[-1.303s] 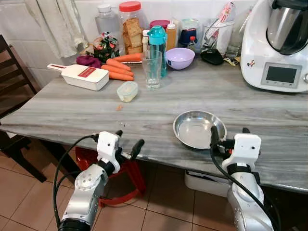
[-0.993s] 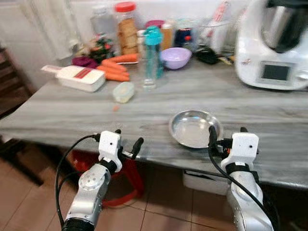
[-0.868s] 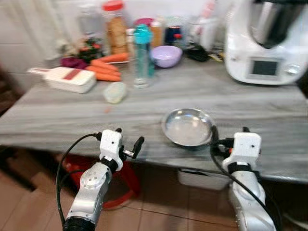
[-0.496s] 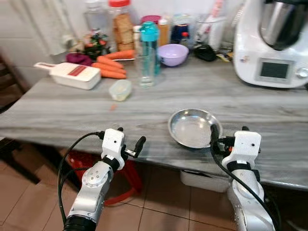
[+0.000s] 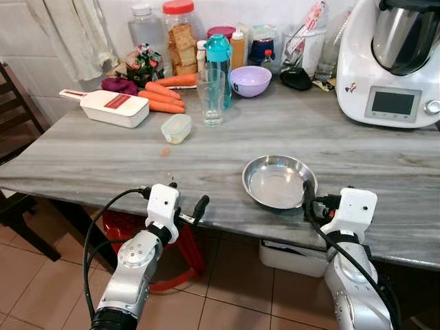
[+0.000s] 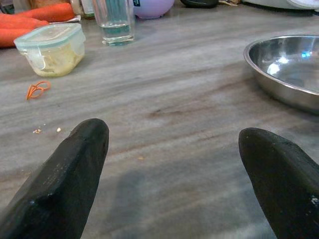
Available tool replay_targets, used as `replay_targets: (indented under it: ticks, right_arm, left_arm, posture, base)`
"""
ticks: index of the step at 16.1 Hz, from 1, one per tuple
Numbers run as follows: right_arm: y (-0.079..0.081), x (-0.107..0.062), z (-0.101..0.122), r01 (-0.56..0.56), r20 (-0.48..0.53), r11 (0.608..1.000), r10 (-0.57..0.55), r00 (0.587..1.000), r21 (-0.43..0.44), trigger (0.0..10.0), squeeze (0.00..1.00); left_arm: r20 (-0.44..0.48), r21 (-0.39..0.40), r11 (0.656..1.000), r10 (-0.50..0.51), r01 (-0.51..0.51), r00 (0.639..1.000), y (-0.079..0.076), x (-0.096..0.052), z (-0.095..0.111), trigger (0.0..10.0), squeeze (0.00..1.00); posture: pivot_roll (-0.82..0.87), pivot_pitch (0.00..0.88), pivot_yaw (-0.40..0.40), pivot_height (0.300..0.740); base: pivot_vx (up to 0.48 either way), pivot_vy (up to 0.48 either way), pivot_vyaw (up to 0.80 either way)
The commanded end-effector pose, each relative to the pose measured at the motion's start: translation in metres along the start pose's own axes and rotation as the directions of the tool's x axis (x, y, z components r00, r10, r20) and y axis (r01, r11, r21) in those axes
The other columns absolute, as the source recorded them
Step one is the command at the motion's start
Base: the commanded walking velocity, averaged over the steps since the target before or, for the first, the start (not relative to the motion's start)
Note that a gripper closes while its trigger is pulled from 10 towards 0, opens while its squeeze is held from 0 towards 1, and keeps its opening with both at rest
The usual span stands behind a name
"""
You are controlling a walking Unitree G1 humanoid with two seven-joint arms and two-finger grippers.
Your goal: Setting the table
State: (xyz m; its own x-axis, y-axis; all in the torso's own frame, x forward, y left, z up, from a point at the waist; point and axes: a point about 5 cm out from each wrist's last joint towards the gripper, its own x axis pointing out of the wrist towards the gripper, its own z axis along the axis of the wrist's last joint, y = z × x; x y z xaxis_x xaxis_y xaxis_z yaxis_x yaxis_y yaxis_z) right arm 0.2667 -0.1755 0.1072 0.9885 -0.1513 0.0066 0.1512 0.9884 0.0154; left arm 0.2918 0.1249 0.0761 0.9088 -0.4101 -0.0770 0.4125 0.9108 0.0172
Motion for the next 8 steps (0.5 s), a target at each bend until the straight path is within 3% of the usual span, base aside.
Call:
replay_targets:
  ticks: [1, 8]
  right_arm:
    - [0.0026, 0.001, 0.0009, -0.017, -0.008, 0.999, 0.017, 1.0, 0.027, 10.0, 0.0]
    - [0.0078, 0.0014, -0.0019, -0.054, -0.031, 0.997, 0.056, 0.998, 0.05, 10.0, 0.0]
  left_arm:
    - [-0.016, 0.014, 1.0, -0.005, 0.005, 1.0, 0.0013, -0.0015, -0.0014, 10.0, 0.0]
    - [-0.024, 0.018, 1.0, -0.011, 0.011, 1.0, 0.0006, -0.0013, -0.0036, 10.0, 0.0]
  posture:
    - [-0.1, 0.0, 0.079, 0.74]
    - [-0.1, 0.0, 0.076, 0.74]
  base:
    - [-0.259, 0.0, 0.0]
    - [-0.258, 0.0, 0.0]
